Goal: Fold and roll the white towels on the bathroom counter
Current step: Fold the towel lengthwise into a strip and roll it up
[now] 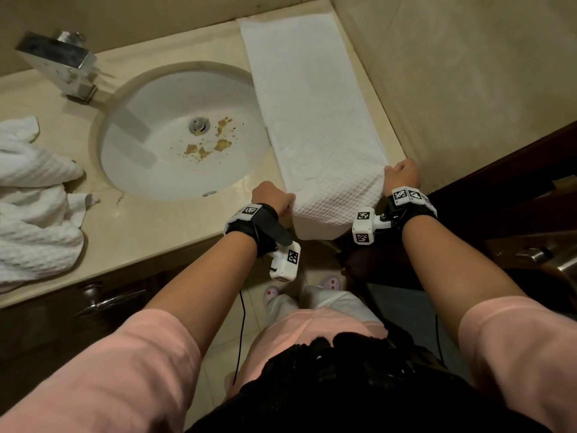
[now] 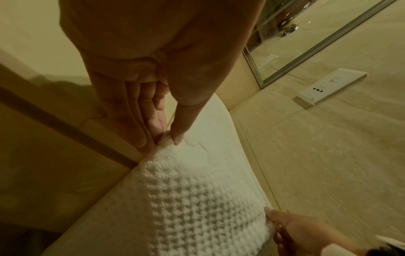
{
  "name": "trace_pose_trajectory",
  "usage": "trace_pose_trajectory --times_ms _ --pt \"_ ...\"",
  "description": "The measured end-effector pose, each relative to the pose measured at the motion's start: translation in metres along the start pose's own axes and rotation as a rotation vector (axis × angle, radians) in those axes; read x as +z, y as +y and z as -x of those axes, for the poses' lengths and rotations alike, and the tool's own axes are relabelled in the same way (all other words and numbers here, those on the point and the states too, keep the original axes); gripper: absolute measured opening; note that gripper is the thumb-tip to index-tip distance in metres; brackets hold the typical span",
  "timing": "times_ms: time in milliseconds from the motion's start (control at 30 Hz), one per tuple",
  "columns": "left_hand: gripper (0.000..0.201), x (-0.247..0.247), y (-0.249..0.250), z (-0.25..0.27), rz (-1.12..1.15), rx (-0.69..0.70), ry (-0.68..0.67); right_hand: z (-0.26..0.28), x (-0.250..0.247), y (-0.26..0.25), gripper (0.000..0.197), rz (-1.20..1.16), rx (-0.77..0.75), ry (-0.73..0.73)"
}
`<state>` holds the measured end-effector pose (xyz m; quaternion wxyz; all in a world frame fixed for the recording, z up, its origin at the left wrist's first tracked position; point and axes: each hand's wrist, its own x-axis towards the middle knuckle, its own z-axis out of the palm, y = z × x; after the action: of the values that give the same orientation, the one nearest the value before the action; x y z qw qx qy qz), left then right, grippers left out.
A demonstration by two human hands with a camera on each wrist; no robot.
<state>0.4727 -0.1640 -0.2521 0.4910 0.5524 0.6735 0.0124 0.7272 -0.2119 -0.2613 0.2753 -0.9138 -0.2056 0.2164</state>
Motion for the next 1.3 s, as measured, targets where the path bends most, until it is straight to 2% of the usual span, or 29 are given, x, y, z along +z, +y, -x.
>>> trace_pose_trajectory --times_ms 100,233,400,500,567,700,833,933,1133,1300 --pt "0.022 0.002 0.000 0.000 -0.056 0.025 0.008 -0.001 0.001 0.002 0.036 -0.007 0.038 -0.035" --pt "0.043 0.004 0.005 0.001 -0.060 0.095 0.022 -0.007 0.000 0.005 0.038 0.011 0.076 -0.197" --pt "0.039 0.000 0.010 0.004 -0.068 0.208 -0.021 -0.002 -0.001 0.010 0.025 -0.128 0.135 -0.272" --pt "0.026 0.002 0.008 0.001 0.035 0.183 -0.106 -0.001 0.003 0.016 0.018 -0.193 0.122 -0.241" --pt "0.025 0.003 0.006 -0.002 0.080 0.171 -0.160 -0.001 0.006 0.020 0.028 -0.196 0.099 -0.201" --pt "0.040 0.005 0.003 -0.004 0.129 0.159 -0.206 0.001 0.006 0.024 0.019 -0.212 0.057 -0.120" --pt "0.055 0.004 0.002 -0.006 0.022 0.094 -0.127 0.001 0.009 0.023 0.032 -0.183 0.040 -0.054" --pt "0.061 0.005 0.002 -0.007 -0.079 0.055 -0.060 0.002 0.012 0.020 0.029 -0.172 0.065 -0.061" --pt "0.051 0.010 -0.003 -0.005 -0.068 0.071 0.062 0.000 0.018 0.020 0.036 -0.229 0.131 -0.053" --pt "0.036 0.011 -0.021 0.000 -0.046 0.203 0.147 0.003 0.013 0.029 0.040 -0.199 0.166 -0.167"
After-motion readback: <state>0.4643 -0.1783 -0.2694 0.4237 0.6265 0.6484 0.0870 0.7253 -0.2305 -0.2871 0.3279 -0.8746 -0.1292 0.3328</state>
